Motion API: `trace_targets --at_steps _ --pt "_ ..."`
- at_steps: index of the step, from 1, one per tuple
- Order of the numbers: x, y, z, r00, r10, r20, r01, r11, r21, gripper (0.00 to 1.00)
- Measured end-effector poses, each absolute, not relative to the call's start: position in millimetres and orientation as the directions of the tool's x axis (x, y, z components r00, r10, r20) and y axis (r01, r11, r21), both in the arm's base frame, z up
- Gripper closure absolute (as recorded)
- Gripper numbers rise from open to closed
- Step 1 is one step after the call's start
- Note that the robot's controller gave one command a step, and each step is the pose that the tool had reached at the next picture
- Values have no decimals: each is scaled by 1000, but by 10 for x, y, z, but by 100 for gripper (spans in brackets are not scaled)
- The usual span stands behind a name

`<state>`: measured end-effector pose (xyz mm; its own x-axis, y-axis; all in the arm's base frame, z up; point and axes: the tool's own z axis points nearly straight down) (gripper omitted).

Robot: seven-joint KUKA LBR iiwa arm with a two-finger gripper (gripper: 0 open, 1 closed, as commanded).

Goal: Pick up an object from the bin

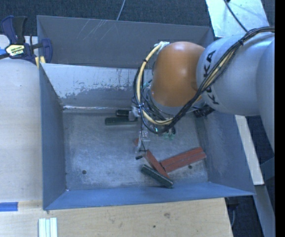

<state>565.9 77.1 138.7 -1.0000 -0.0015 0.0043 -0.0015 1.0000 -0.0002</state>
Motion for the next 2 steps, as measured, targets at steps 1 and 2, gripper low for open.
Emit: trace_targets --at_steps 1,2 --pt "5680 770 1426 -1000 1 -3 1 1000 1 0" --pt "6275 669 1069 -1000 15 -8 15 1000 1 0"
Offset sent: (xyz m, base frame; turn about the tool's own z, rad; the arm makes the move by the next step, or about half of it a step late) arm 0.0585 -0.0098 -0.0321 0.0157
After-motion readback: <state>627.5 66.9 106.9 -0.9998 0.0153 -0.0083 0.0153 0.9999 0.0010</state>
